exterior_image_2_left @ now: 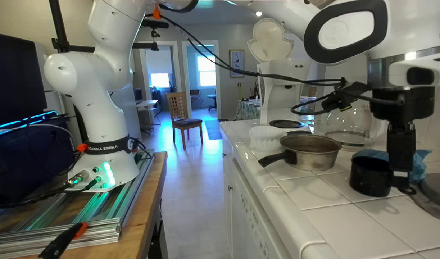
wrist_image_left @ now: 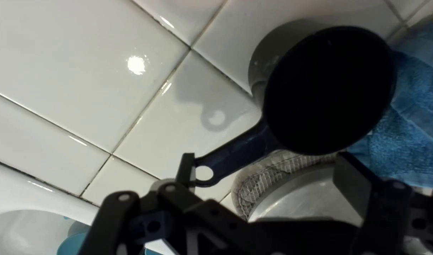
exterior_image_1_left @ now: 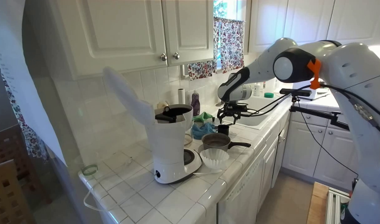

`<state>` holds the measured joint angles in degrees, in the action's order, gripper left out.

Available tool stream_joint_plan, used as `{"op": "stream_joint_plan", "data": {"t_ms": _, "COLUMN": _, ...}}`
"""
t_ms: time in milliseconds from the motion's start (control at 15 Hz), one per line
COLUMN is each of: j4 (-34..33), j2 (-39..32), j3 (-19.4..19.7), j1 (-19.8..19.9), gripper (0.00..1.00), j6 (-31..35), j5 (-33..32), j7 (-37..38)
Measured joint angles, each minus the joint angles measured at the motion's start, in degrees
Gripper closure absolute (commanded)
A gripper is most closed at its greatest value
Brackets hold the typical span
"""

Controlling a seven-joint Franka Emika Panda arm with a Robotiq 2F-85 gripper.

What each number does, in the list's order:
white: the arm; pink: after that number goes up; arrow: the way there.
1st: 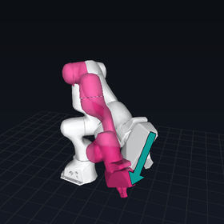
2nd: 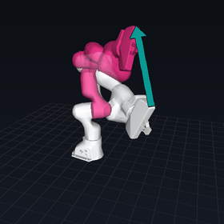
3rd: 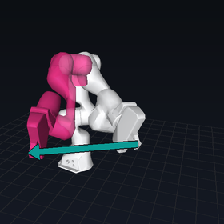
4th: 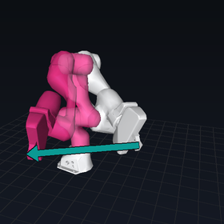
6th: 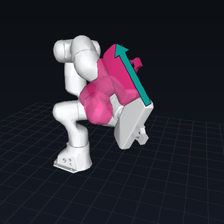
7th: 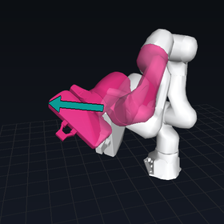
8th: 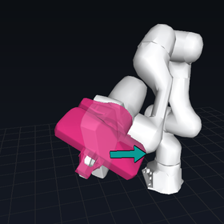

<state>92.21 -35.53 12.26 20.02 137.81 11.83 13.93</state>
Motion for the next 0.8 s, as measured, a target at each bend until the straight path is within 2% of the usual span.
{"op": "stream_joint_plan", "data": {"t_ms": 333, "j4": -2.3, "j2": -1.44, "j3": -0.02, "j1": 0.04, "gripper": 0.0, "j6": -2.57, "j5": 0.0, "j7": 0.74}}
{"op": "stream_joint_plan", "data": {"t_ms": 400, "j4": -2.81, "j2": -1.7, "j3": -0.02, "j1": 0.07, "gripper": 0.1, "j6": -3.21, "j5": 0.0, "j7": 0.88}}
{"op": "stream_joint_plan", "data": {"t_ms": 467, "j4": -3.24, "j2": -1.9, "j3": -0.02, "j1": 0.1, "gripper": 0.12, "j6": -3.8, "j5": 0.0, "j7": 1.03}}
{"op": "stream_joint_plan", "data": {"t_ms": 533, "j4": -3.63, "j2": -2.06, "j3": -0.02, "j1": 0.12, "gripper": 0.19, "j6": -4.22, "j5": 0.0, "j7": 1.17}}
{"op": "stream_joint_plan", "data": {"t_ms": 667, "j4": -4.55, "j2": -2.29, "j3": -0.01, "j1": 0.14, "gripper": 0.21, "j6": -5.11, "j5": 0.0, "j7": 1.62}}
{"op": "stream_joint_plan", "data": {"t_ms": 733, "j4": -4.97, "j2": -2.47, "j3": 0.0, "j1": 0.14, "gripper": 0.28, "j6": -5.5, "j5": 0.0, "j7": 1.76}}
{"op": "stream_joint_plan", "data": {"t_ms": 800, "j4": -5.51, "j2": -2.65, "j3": 0.0, "j1": 0.14, "gripper": 0.19, "j6": -5.74, "j5": 0.0, "j7": 1.94}}
